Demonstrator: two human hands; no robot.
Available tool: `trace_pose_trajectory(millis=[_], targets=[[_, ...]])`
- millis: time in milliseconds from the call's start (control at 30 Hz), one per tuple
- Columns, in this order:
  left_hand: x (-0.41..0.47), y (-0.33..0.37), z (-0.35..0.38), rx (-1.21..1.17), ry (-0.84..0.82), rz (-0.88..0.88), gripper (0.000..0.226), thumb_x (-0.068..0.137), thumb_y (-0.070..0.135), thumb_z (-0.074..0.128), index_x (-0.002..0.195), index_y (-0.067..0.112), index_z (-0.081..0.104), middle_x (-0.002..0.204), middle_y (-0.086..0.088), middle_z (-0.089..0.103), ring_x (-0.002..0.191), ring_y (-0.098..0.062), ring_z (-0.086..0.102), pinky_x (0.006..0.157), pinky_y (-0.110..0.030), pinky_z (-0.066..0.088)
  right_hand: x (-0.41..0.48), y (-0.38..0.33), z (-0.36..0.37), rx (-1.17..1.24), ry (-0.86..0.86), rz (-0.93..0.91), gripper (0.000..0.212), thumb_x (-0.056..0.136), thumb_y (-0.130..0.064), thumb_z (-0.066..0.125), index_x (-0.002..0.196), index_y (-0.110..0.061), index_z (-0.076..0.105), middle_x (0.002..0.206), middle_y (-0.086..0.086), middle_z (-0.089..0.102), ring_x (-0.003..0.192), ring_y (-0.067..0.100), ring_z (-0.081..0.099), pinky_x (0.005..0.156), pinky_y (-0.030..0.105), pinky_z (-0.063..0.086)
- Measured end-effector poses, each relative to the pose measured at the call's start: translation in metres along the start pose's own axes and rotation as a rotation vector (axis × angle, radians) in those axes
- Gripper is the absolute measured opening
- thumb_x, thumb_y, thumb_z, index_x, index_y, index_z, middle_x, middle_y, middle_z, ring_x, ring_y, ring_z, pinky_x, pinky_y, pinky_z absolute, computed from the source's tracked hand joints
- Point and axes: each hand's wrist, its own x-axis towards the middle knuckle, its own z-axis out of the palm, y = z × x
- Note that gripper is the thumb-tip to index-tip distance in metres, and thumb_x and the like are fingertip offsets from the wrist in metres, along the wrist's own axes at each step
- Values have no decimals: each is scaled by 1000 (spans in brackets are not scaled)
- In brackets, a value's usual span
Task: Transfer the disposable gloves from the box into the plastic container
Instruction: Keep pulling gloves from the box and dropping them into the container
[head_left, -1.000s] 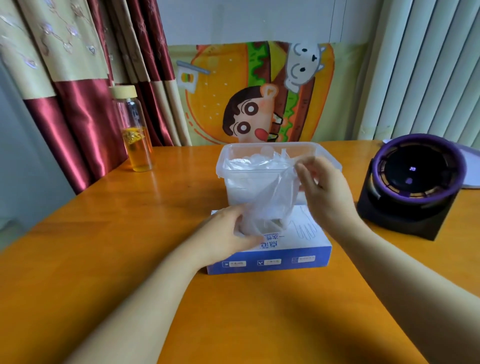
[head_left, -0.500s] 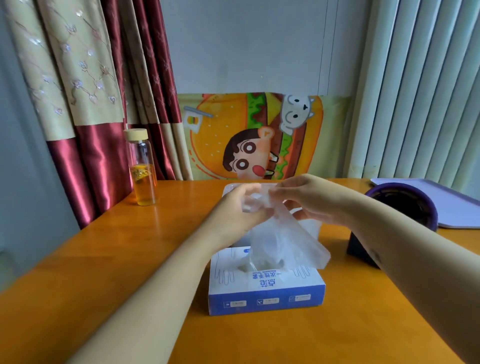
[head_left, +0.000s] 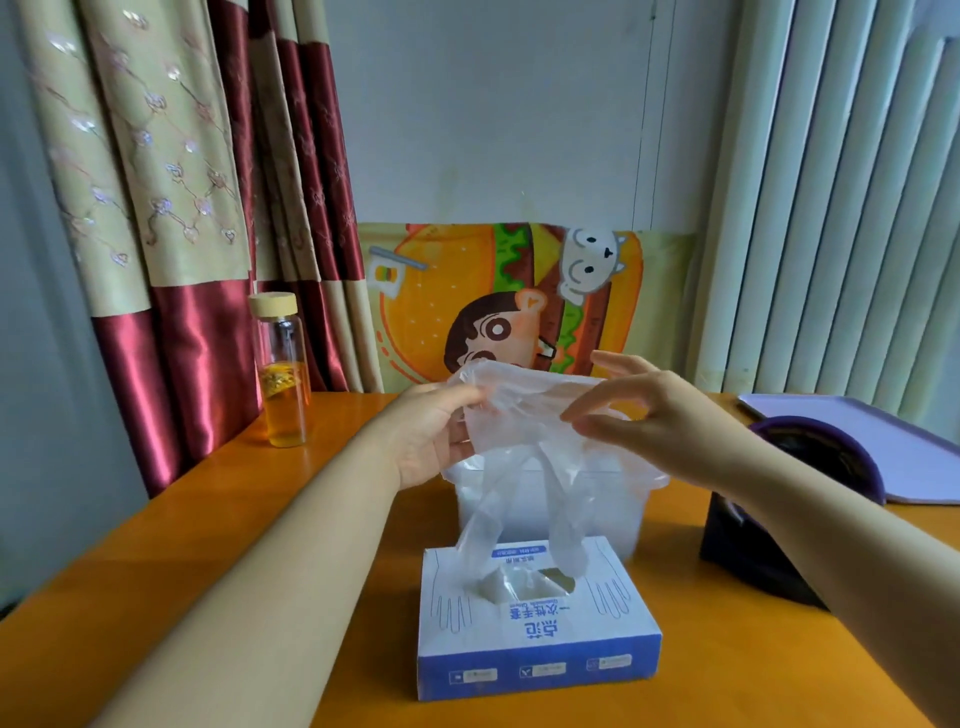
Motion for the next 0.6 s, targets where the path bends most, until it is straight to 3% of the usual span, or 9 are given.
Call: trace_pose_trajectory(millis=[100,167,267,367,433,500,567,600], targets=[[5,0,-8,-58,-99,-69,28,92,15,59,117,5,62,90,-10,70,79,-20,68,68,-32,57,17,2,5,92,-58,-72,14,85,-27,66,92,-38,70,103,-34,56,104,-17,51,95,10,35],[10,0,-10,-91,-157,-103,27,92,14,58,117,5,60,85,-9,69,71,-16,69,59,-29,57,32,-1,7,32,-88,-145,18,85,-22,67,100,-32,71,102,-28,63,91,-21,55,82,-1,37],[21,2,-16,-117,-221,-126,23,85,11,63,108,8,63,77,-4,69,65,-11,67,59,-26,57,58,-1,6,-70,-24,-188,24,86,-11,67,107,-21,72,103,-16,67,82,-20,56,79,-6,37],[32,-1,-32,-105,-274,-153,41,77,4,66,118,5,61,86,-6,67,72,-14,64,69,-27,56,75,7,5,-46,51,-140,28,85,-3,65,111,-13,69,104,-3,71,70,-14,59,71,-4,42],[42,-2,-45,-1,-188,-177,48,78,-1,66,125,6,59,99,-10,69,85,-18,66,77,-29,54,79,23,10,-20,52,-39,39,84,-2,66,121,-9,63,111,2,69,62,-4,61,65,0,46],[52,-2,-56,258,38,-159,53,83,-3,65,133,11,53,113,-10,67,95,-19,66,78,-30,55,80,41,20,15,54,117,52,81,-4,68,132,-10,55,120,4,65,56,-5,61,60,8,50],[64,2,-58,699,325,11,55,89,3,62,140,16,45,128,-6,58,100,-17,61,75,-26,52,80,61,35,24,52,259,62,79,-7,70,137,-11,48,119,6,65,60,-1,64,62,15,50],[68,4,-52,878,436,183,52,90,6,60,138,19,46,132,-3,54,100,-14,59,73,-22,49,79,69,43,19,49,313,64,79,-9,71,138,-10,46,115,7,66,67,5,66,66,19,50]])
